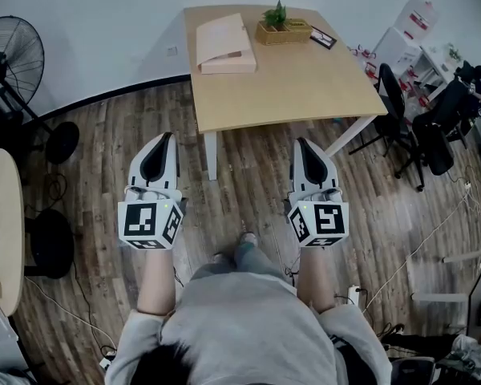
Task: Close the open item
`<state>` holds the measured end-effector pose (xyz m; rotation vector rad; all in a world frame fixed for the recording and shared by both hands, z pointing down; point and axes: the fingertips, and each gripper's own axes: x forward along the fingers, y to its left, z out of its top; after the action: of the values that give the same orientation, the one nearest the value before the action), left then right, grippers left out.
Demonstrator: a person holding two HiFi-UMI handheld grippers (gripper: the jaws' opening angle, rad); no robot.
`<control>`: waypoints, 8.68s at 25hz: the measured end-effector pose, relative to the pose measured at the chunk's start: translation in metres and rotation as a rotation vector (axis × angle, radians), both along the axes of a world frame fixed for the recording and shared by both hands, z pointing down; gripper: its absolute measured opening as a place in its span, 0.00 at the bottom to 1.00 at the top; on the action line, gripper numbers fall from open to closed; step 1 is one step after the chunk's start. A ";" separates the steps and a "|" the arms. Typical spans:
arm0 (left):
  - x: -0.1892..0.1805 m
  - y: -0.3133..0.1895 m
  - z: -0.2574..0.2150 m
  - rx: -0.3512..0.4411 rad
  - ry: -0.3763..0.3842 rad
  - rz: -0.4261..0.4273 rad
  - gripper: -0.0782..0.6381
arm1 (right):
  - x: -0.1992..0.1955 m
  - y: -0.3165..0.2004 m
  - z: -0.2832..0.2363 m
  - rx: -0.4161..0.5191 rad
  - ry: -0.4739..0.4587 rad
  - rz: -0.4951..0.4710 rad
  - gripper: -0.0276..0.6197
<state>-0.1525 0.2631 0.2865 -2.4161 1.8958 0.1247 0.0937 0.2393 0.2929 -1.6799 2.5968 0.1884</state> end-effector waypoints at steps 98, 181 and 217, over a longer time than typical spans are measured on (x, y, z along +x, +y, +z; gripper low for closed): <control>0.070 -0.571 0.172 -0.338 -0.514 0.373 0.36 | -0.044 -0.566 0.084 -0.209 -0.022 -0.043 0.06; 0.085 -0.601 0.257 -0.687 -0.341 0.314 0.12 | 0.002 -0.535 0.090 -0.243 0.015 0.017 0.06; 0.030 -0.464 0.066 -0.218 -0.048 -0.038 0.12 | -0.008 -0.466 0.055 -0.168 0.024 -0.160 0.06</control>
<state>-0.1224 -0.2009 0.3527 -2.4875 2.0296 -0.1484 0.0861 -0.2269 0.3475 -1.5135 2.8196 -0.0168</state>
